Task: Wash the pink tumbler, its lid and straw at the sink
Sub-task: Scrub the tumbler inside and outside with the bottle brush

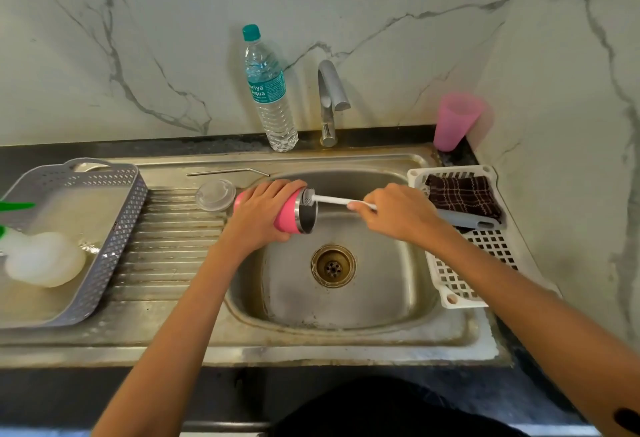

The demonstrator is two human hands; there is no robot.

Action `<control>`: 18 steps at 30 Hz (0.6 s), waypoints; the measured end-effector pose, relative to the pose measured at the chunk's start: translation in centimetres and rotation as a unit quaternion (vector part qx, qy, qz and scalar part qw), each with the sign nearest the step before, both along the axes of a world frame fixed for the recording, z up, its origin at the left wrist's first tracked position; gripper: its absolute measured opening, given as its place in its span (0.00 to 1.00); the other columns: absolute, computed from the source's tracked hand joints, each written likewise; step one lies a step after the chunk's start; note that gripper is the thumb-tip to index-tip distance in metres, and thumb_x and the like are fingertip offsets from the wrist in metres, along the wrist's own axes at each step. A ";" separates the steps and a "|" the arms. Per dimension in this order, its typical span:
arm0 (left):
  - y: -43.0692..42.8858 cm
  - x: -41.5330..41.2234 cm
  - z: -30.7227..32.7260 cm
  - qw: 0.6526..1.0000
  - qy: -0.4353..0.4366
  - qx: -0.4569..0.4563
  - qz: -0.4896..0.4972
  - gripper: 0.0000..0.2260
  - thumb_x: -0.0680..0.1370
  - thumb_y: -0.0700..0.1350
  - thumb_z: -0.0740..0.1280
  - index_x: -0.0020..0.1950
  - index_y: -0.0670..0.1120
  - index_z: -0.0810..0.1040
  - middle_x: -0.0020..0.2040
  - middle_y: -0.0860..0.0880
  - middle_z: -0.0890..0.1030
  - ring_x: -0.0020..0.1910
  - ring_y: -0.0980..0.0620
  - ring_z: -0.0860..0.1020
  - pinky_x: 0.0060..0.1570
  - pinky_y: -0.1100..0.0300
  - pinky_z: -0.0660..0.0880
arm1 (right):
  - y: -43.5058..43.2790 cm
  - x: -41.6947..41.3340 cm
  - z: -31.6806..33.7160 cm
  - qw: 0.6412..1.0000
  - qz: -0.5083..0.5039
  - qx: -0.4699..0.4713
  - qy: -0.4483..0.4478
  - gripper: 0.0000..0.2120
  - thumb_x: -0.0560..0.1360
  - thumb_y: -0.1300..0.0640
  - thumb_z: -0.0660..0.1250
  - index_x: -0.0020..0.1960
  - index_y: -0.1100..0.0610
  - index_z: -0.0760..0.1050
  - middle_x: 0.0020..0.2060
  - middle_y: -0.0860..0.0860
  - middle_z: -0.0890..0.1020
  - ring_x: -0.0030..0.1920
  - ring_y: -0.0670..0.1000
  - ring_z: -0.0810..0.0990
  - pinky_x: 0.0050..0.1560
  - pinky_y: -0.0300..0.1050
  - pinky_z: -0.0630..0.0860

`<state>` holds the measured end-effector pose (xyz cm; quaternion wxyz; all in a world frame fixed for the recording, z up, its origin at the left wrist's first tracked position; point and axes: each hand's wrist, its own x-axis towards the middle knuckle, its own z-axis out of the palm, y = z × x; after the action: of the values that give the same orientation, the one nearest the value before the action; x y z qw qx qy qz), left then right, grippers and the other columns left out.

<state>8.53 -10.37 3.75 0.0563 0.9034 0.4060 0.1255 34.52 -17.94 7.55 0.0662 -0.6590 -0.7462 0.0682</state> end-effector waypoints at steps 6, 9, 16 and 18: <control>0.5 0.6 0.8 1.000 0.003 -0.011 -0.001 0.43 0.62 0.49 0.79 0.74 0.53 0.63 0.68 0.50 0.72 0.67 0.46 0.70 0.66 0.44 0.68 | -1.4 -1.9 -0.7 0.997 0.064 0.016 -0.048 0.26 0.81 0.40 0.51 0.35 0.53 0.73 0.27 0.49 0.73 0.28 0.50 0.74 0.31 0.43 0.71; 0.3 0.9 0.6 0.999 0.029 -0.038 -0.019 0.43 0.63 0.49 0.79 0.75 0.54 0.63 0.69 0.50 0.71 0.69 0.47 0.68 0.69 0.46 0.65 | -0.2 -0.8 1.0 0.996 0.043 0.037 -0.072 0.25 0.81 0.39 0.51 0.33 0.52 0.71 0.26 0.48 0.72 0.28 0.48 0.73 0.28 0.41 0.64; 1.0 0.8 1.1 0.999 0.022 0.008 -0.023 0.42 0.63 0.52 0.79 0.74 0.53 0.65 0.69 0.51 0.72 0.67 0.46 0.71 0.66 0.47 0.66 | -1.9 -2.1 -1.5 0.999 0.039 0.002 -0.021 0.25 0.81 0.39 0.51 0.34 0.52 0.71 0.26 0.48 0.73 0.27 0.51 0.74 0.28 0.43 0.70; 0.8 1.0 0.8 0.999 0.016 -0.033 -0.021 0.43 0.63 0.51 0.78 0.75 0.54 0.63 0.70 0.51 0.71 0.70 0.47 0.69 0.69 0.46 0.65 | -1.2 -1.8 -0.8 0.998 0.030 0.040 -0.024 0.24 0.81 0.39 0.51 0.32 0.50 0.67 0.25 0.47 0.71 0.26 0.48 0.71 0.27 0.41 0.65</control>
<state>9.57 -9.58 4.51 0.0821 0.9112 0.3921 0.0959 32.71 -19.18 6.72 0.0730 -0.6344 -0.7692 0.0245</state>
